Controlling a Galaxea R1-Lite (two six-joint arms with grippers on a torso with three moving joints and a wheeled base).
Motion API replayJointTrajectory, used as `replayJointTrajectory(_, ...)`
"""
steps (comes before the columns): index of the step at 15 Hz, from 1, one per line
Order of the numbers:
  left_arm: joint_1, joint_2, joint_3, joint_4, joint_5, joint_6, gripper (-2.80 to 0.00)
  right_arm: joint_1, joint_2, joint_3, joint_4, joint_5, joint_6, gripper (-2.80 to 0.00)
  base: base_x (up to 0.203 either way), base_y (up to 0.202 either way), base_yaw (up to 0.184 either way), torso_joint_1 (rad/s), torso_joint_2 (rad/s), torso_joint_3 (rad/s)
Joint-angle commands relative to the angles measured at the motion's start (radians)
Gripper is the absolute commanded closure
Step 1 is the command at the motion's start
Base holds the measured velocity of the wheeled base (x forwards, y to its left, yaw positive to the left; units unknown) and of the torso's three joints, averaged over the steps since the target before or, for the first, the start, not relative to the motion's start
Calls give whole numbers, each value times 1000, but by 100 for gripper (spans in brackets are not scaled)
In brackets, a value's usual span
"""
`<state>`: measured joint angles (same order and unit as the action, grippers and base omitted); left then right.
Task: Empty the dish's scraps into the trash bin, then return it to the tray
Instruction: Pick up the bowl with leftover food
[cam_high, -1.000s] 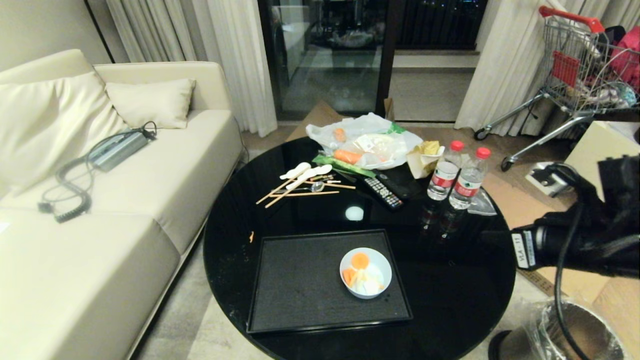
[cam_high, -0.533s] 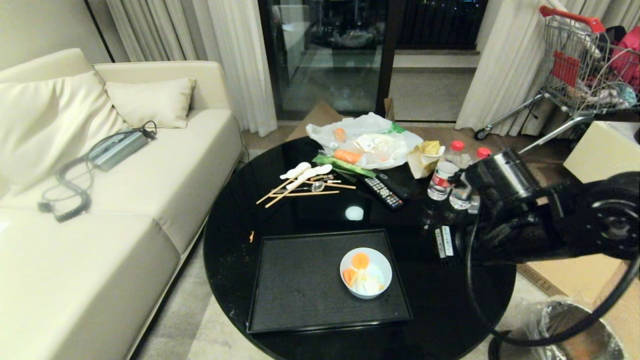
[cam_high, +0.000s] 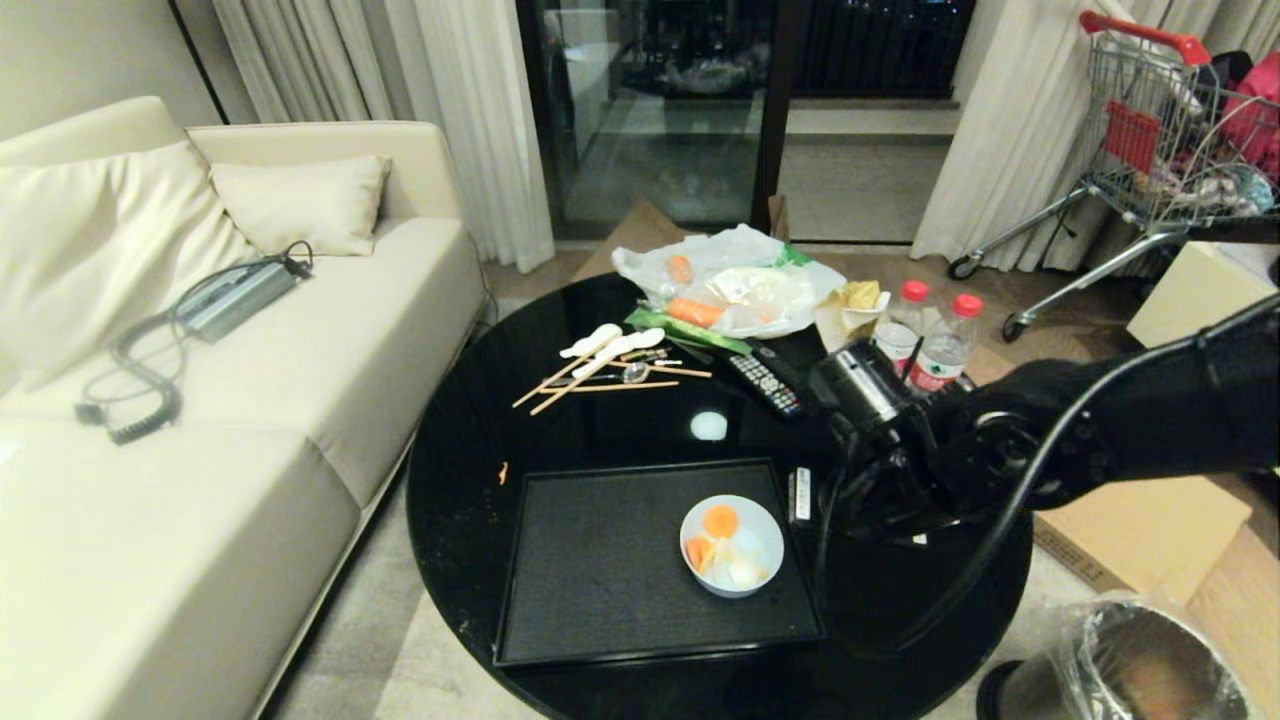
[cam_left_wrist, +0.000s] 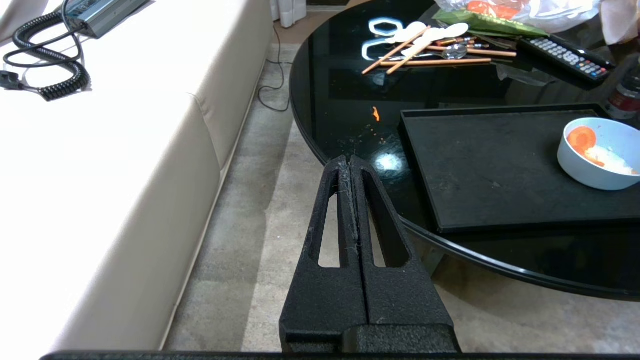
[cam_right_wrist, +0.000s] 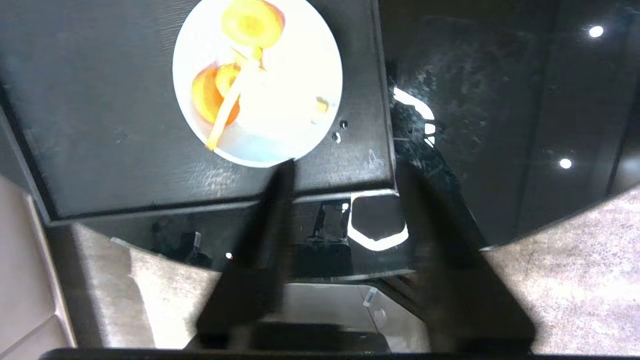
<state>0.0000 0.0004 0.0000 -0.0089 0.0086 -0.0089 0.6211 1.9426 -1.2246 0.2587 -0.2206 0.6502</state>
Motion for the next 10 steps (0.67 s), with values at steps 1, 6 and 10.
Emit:
replayJointTrajectory(1,0,0,0,0,1,0,0,2,73,-41,2,-2,7,-280,0,0,0,0,0,0)
replayJointTrajectory(6,0,0,0,0,1,0,0,0,185,-73,-8,-52,19,-280,0,0,0,0,0,0)
replayJointTrajectory(10,0,0,0,0,1,0,0,-1,264,-156,-3,-80,76,-280,0,0,0,0,0,0)
